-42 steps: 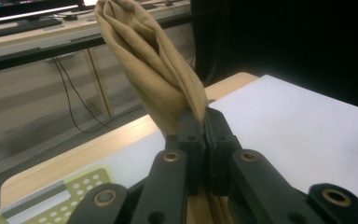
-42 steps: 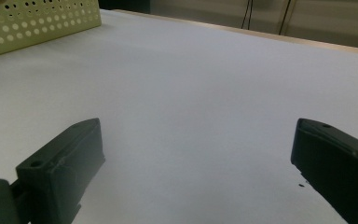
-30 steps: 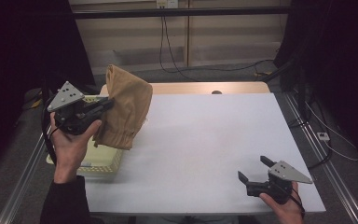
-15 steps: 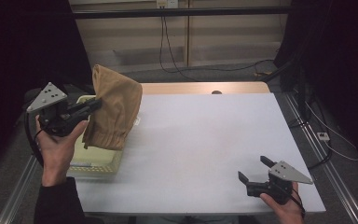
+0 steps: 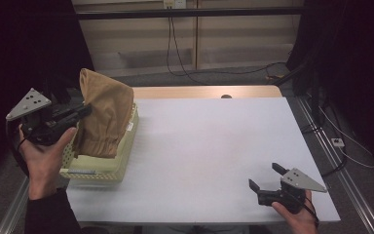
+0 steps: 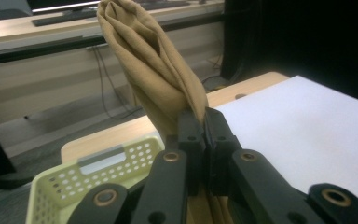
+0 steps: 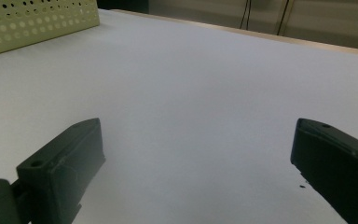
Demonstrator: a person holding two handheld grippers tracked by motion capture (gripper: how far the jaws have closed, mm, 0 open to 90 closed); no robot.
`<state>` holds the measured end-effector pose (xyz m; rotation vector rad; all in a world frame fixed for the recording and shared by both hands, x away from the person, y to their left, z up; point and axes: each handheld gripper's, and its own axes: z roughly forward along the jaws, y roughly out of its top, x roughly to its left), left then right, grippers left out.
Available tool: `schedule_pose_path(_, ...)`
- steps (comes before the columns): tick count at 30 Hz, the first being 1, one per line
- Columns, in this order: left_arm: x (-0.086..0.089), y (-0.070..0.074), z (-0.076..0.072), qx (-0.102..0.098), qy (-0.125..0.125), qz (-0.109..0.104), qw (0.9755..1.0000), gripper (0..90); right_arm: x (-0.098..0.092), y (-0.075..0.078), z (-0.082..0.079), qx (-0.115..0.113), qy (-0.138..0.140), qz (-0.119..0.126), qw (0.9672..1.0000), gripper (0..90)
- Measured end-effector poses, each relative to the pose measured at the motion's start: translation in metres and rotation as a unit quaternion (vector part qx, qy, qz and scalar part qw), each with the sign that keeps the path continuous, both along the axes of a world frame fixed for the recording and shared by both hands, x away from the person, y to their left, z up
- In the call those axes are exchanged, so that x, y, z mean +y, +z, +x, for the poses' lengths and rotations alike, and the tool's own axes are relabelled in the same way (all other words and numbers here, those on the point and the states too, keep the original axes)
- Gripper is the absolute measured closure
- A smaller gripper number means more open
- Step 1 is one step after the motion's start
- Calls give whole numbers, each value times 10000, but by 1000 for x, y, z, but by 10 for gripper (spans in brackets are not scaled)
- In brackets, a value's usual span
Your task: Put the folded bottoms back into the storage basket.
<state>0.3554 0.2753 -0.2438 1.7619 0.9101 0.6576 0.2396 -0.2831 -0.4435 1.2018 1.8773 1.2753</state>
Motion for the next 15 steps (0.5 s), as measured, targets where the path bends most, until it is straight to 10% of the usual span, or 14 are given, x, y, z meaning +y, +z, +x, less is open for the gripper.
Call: schedule_pose_path(15, 16, -26, 17, 548, 97, 58, 9984, 873, 1, 0, 0, 9, 20, -14, 10000, 23)
